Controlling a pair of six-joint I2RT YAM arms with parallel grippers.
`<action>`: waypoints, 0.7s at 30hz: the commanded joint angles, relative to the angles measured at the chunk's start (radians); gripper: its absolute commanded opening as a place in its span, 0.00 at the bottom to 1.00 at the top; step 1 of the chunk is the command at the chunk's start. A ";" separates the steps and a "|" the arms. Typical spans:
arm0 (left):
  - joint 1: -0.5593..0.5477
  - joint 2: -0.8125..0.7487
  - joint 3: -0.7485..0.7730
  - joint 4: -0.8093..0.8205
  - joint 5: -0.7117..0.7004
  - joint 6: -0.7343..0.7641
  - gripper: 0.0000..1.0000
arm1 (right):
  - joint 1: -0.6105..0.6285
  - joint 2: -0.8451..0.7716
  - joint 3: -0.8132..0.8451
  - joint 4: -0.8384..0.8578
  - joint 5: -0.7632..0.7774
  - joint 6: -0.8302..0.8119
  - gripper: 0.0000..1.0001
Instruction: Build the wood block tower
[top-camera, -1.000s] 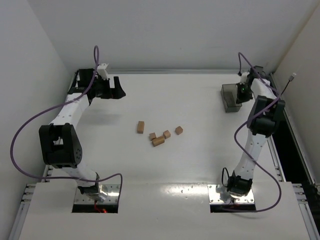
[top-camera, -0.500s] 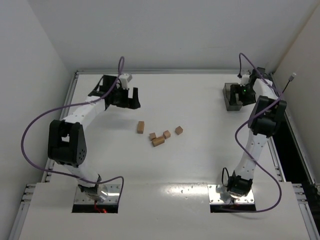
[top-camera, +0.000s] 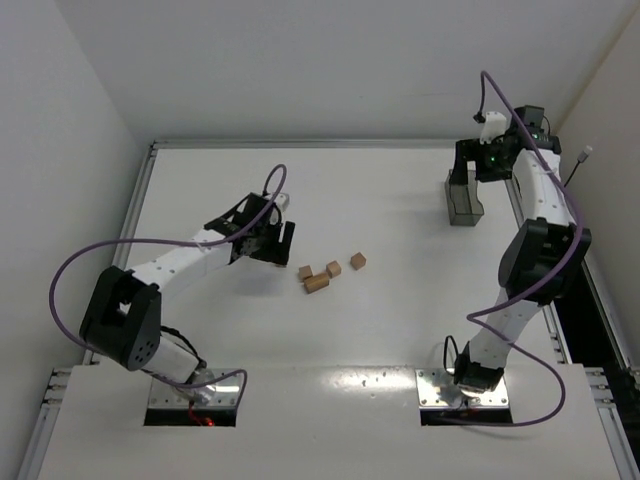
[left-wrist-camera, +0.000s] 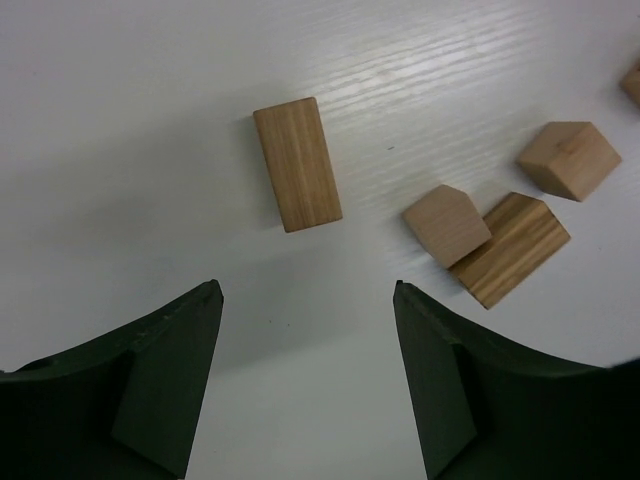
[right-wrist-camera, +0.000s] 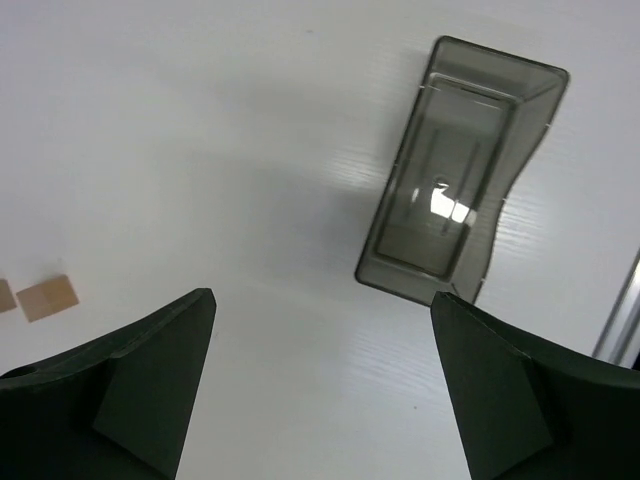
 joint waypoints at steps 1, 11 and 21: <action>0.005 0.046 0.009 -0.004 -0.077 -0.060 0.65 | 0.022 -0.032 -0.010 -0.025 -0.068 0.018 0.86; -0.004 0.257 0.132 0.007 -0.038 -0.083 0.62 | 0.040 -0.043 -0.010 -0.034 -0.097 0.018 0.86; -0.004 0.332 0.155 0.007 -0.060 -0.083 0.49 | 0.040 -0.043 -0.032 -0.034 -0.116 0.018 0.86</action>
